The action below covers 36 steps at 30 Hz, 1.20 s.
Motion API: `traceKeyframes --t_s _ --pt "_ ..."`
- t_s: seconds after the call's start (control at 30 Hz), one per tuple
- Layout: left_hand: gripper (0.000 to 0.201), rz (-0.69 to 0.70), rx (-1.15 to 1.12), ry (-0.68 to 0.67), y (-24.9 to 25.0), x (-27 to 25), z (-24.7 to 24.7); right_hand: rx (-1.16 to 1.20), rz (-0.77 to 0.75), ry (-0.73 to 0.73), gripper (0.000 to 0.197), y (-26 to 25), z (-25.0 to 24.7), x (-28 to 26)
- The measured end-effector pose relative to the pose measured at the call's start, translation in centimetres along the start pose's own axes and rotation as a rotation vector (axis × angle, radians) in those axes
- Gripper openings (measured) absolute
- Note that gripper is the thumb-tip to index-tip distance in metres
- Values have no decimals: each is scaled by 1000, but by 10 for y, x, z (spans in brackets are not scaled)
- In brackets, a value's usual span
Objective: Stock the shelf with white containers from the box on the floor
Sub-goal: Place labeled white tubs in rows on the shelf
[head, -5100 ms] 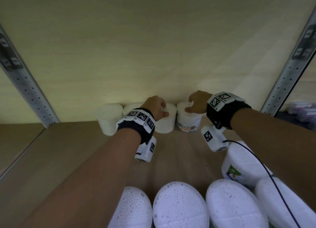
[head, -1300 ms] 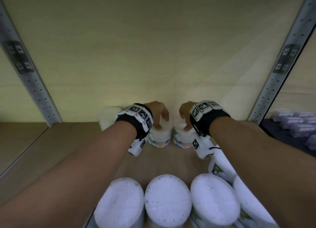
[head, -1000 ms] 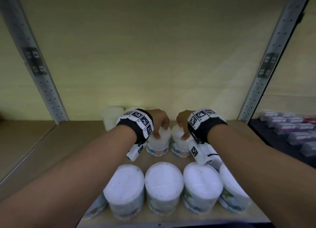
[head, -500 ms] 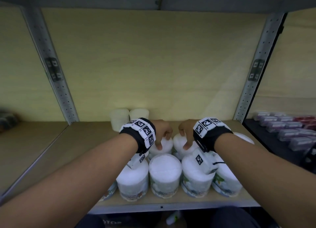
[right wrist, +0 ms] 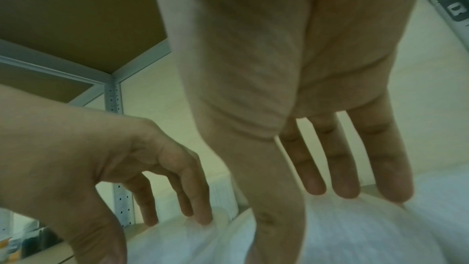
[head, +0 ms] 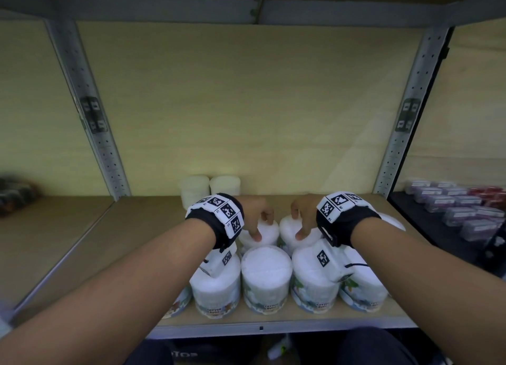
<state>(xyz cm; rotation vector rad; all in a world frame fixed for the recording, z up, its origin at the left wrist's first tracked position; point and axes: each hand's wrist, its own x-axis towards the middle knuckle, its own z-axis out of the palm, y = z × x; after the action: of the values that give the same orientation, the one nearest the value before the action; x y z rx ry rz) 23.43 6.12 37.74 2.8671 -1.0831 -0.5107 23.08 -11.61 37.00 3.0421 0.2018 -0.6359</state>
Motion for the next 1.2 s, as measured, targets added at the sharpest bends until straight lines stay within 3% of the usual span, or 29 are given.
traceKeyframes --t_s 0.2,0.43,0.63,0.83,1.2 --pt "45 -80 -72 76 -24 -8 -7 77 -33 149 38 -8 -10 4" --pt "47 -248 -139 146 -88 -22 -12 191 -84 272 23 -34 -26 40" --pt "48 -357 -161 166 -148 -19 -15 150 -151 272 32 -64 -39 86" --pt "49 -402 -205 278 -199 0 -18 105 -197 270 38 -88 -63 132" --pt "51 -427 -224 311 -243 22 -2 -5 -166 205 65 -118 -72 191"
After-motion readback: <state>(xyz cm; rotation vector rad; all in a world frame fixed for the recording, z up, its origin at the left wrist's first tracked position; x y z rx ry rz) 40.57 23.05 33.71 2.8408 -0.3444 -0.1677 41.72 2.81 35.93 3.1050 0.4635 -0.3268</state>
